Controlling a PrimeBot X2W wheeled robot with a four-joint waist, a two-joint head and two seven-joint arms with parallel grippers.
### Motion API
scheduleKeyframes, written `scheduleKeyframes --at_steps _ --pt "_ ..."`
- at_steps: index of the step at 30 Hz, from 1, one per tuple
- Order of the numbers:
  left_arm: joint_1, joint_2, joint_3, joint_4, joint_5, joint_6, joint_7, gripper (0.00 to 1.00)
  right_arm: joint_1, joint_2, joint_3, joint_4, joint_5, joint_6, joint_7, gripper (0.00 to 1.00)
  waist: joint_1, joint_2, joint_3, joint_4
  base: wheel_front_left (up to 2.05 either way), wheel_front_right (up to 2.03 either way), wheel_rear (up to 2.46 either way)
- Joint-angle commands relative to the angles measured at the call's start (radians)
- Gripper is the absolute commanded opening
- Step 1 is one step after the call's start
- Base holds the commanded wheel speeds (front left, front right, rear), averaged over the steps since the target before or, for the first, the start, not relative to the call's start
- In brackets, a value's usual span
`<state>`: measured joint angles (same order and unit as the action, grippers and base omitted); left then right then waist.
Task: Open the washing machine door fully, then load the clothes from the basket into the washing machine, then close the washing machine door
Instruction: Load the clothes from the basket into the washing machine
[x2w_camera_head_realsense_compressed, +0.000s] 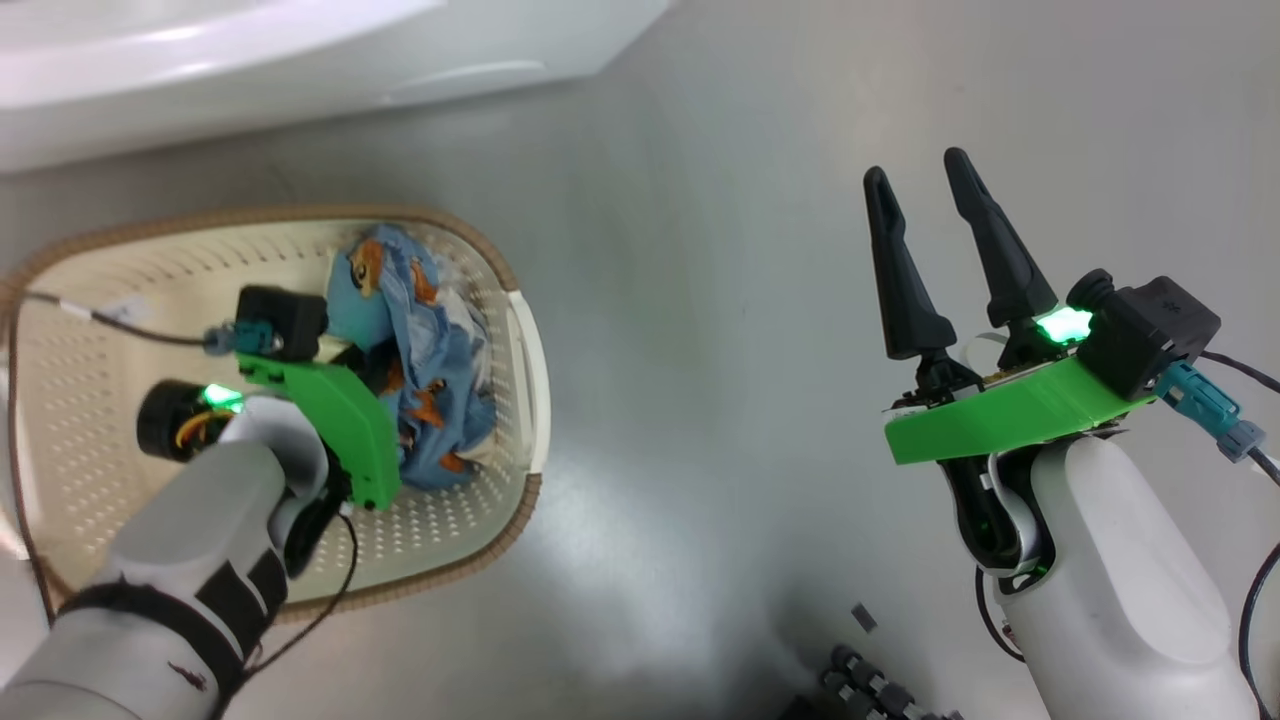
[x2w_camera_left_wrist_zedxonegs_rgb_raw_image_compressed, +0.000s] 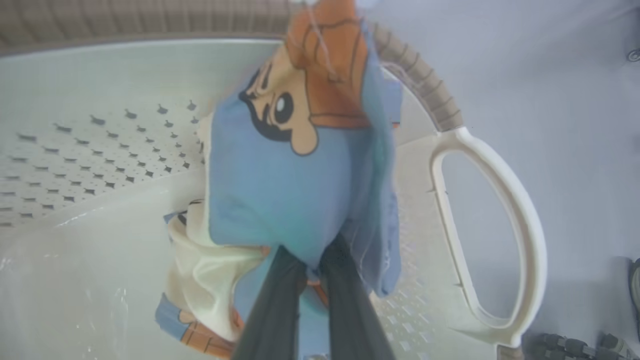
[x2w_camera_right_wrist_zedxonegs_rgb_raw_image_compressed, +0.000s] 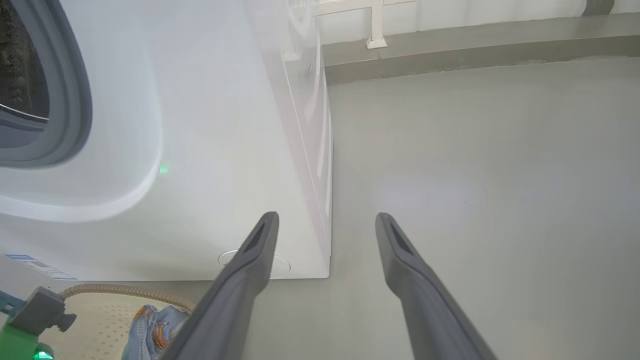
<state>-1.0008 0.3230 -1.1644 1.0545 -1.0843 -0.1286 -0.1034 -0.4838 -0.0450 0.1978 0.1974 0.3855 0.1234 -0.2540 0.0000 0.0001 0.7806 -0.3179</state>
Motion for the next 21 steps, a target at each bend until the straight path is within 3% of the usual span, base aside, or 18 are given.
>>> scheduleKeyframes --at_steps 1,15,21 --pt "0.027 0.007 0.01 -0.018 -0.011 -0.002 -0.033 0.0 0.025 -0.005 0.009 -0.012 -0.01 0.007 -0.008 1.0 0.0 -0.0001 -0.074 0.034 0.0 0.0 0.0" --pt "0.126 0.005 0.017 -0.116 -0.062 -0.002 -0.155 0.0 0.069 -0.005 -0.021 0.036 -0.042 0.007 -0.008 1.0 0.0 -0.0001 -0.286 0.076 0.0 0.0 0.0" --pt "0.189 0.027 0.132 -0.217 0.0 -0.002 -0.158 0.0 0.098 -0.005 -0.042 0.061 -0.056 0.007 -0.008 1.0 0.0 -0.0001 -0.378 0.095 0.0 0.0 0.0"
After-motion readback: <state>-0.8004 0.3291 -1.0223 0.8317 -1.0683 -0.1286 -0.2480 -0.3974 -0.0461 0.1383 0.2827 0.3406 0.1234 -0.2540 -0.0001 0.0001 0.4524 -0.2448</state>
